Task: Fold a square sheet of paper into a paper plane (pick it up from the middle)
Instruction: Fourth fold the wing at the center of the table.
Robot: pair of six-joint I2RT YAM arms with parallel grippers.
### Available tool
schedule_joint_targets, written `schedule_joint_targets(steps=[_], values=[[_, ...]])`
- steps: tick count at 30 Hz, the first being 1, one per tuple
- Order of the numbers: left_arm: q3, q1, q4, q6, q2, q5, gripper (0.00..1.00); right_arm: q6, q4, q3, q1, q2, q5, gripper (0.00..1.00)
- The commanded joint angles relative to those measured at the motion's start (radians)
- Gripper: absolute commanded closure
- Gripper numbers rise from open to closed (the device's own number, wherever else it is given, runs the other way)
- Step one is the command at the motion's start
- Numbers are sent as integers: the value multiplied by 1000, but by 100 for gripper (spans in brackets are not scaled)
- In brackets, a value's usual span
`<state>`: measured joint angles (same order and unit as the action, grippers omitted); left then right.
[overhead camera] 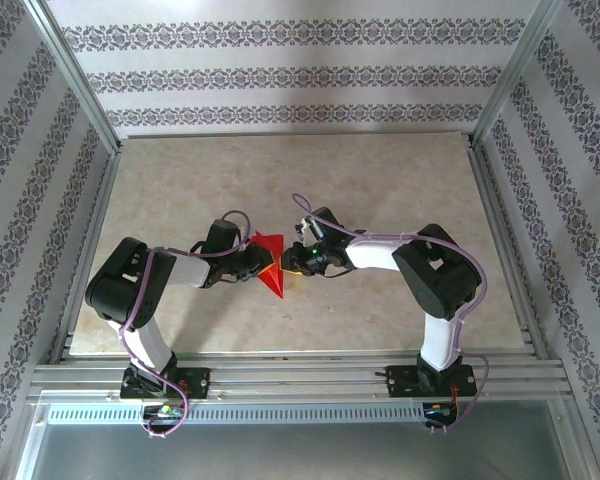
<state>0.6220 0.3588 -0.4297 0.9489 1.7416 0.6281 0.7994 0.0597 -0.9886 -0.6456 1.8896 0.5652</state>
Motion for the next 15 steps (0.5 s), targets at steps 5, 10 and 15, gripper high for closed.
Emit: schedule_joint_targets(steps=[5, 10, 15], values=[[-7, -3, 34, -16, 16, -2, 86, 44, 48, -43, 1, 36, 36, 73], [-6, -3, 34, -18, 17, -2, 86, 57, 43, -62, 4, 67, 39, 74], [-6, -4, 33, -18, 15, -2, 87, 63, 42, -67, 8, 85, 40, 75]])
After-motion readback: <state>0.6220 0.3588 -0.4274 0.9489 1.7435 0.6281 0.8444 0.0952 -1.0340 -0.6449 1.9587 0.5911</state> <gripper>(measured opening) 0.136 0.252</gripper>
